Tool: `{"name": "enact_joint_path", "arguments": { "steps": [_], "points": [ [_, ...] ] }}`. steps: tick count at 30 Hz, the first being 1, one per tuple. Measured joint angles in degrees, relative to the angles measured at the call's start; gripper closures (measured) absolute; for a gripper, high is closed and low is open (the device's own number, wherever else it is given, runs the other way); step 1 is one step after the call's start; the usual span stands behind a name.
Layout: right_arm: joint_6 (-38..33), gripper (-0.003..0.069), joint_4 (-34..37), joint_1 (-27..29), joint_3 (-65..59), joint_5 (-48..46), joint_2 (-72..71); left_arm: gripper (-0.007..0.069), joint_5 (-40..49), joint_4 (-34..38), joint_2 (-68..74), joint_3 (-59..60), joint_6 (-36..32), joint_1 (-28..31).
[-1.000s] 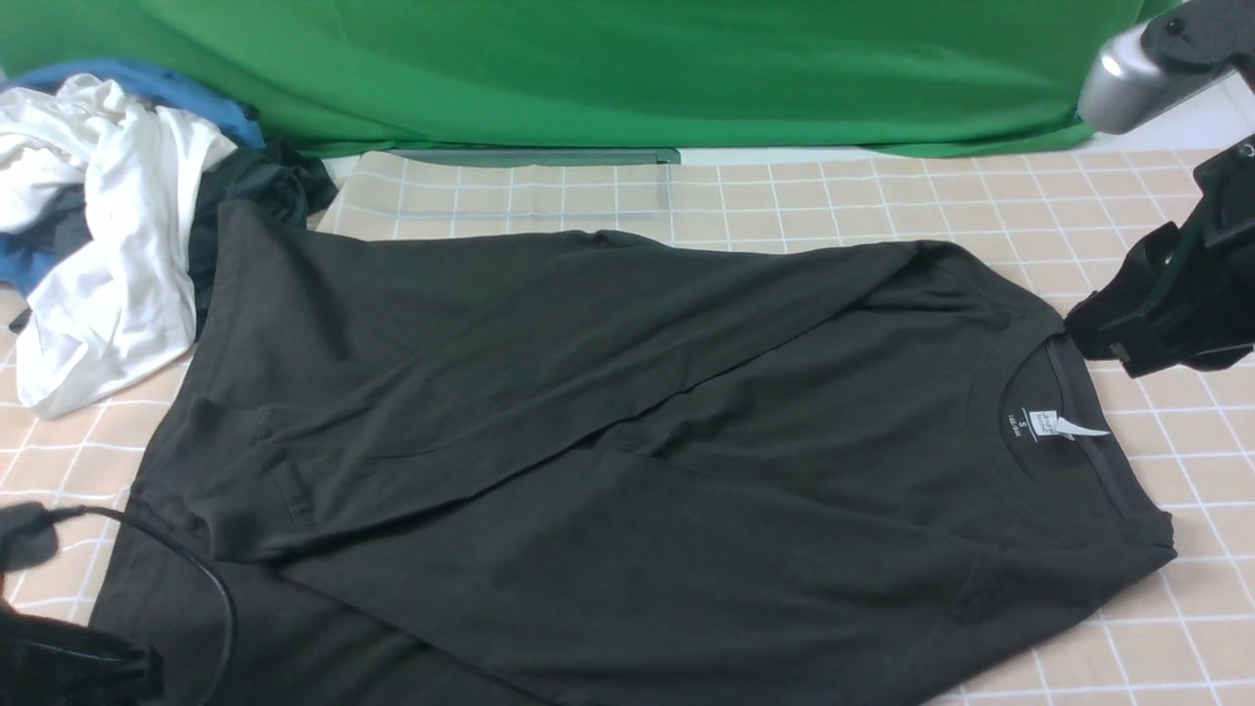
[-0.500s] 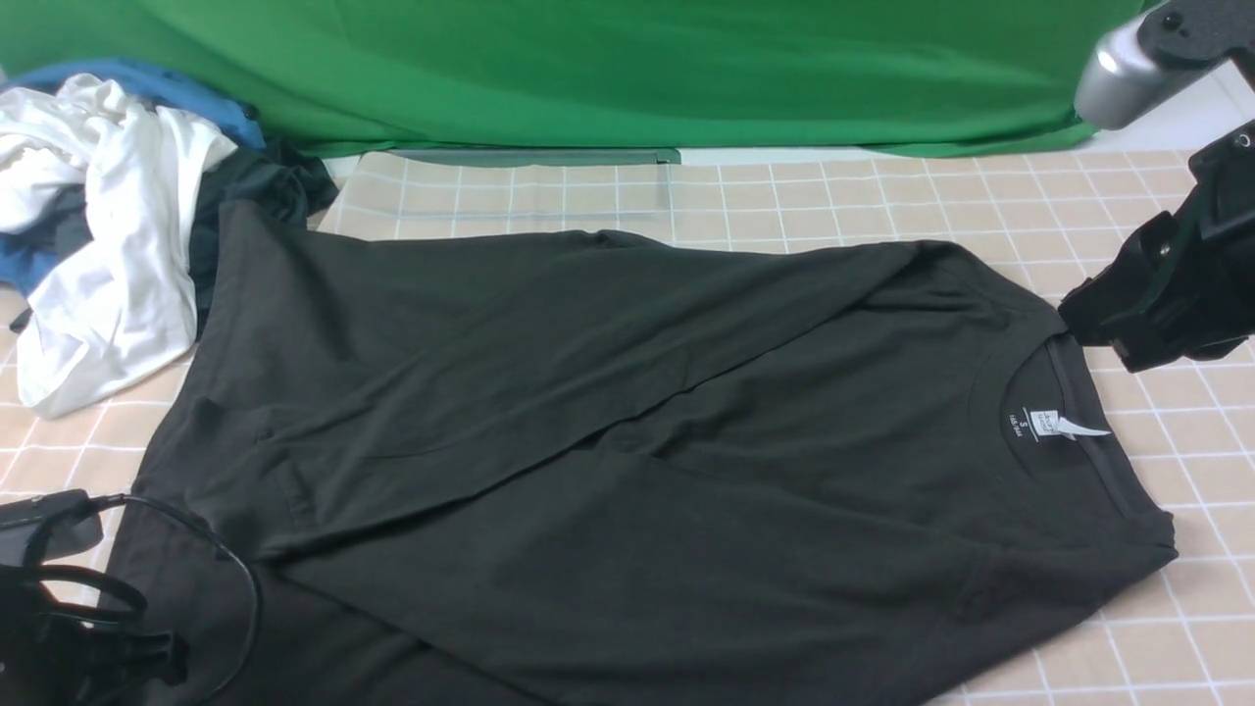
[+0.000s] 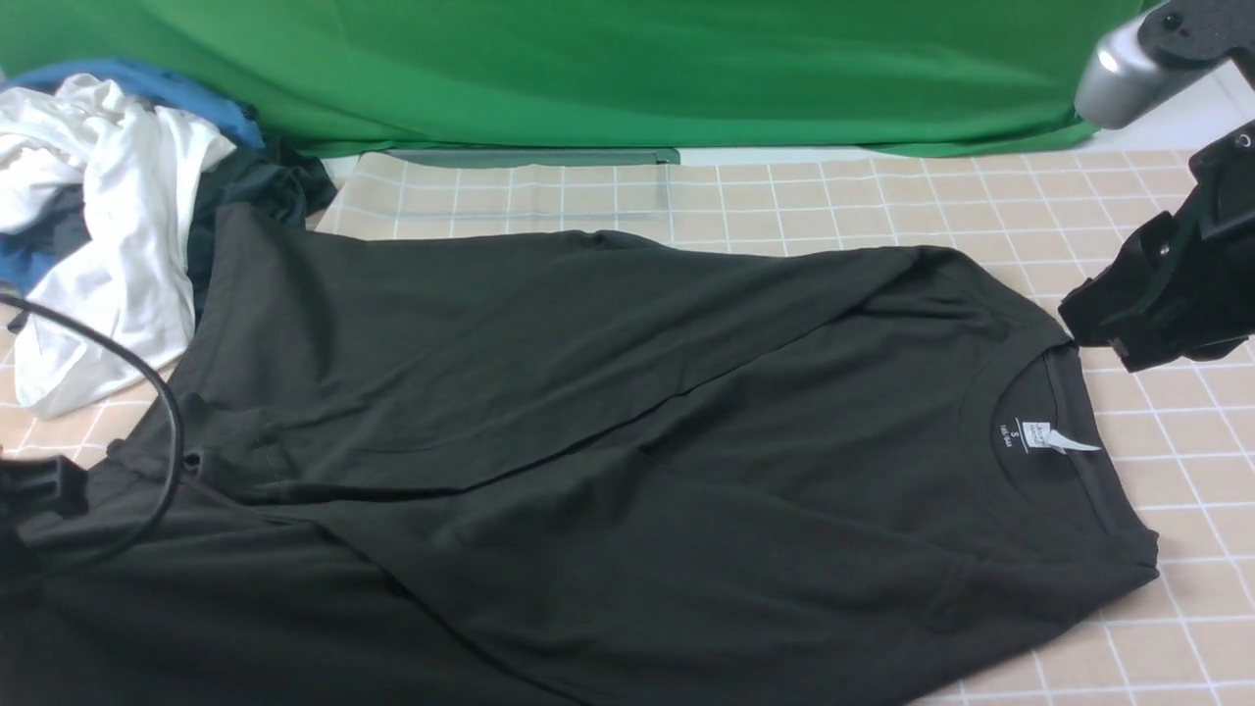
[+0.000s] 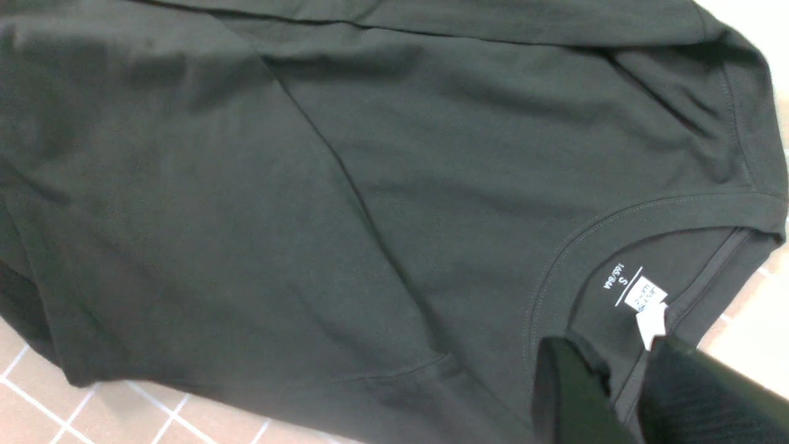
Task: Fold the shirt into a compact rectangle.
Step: 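Grasp the near edge of the shirt at its hem and shoulder corners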
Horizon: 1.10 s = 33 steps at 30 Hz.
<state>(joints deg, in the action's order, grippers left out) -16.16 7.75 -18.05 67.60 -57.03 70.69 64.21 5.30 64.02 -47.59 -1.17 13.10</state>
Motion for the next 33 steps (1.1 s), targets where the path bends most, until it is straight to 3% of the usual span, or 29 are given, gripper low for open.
{"name": "enact_joint_path", "arguments": {
  "steps": [8, 16, 20, 28, 32, 33],
  "points": [
    [1.4, 0.0409, 0.4, -0.3, -3.9, -5.0, 9.1, 0.0590, -0.1, 0.0, 0.0, -0.1, 1.2, 0.0],
    [-0.6, 0.0125, 1.1, -8.7, -14.5, 5.1, 19.7, 0.0590, -0.8, 0.1, 0.0, -0.1, 1.2, 0.0],
    [-1.0, 0.0056, 1.1, -13.1, -16.5, 10.4, 22.9, 0.0590, -1.1, 0.2, 0.0, -0.1, 1.2, 0.0],
    [-1.0, 0.0067, -4.3, -18.0, -16.6, 14.8, 26.9, 0.0590, -1.8, 0.6, 0.0, -0.1, 1.2, 0.0],
    [-0.3, 0.0130, -8.3, -19.5, -16.3, 14.9, 28.0, 0.0590, -2.1, 0.6, 0.0, -0.1, 1.2, 0.0],
    [0.4, 0.0181, -9.7, -19.8, -16.1, 14.9, 28.1, 0.0590, -2.1, 0.7, 0.0, -0.1, 1.2, 0.0]
  ]
}}
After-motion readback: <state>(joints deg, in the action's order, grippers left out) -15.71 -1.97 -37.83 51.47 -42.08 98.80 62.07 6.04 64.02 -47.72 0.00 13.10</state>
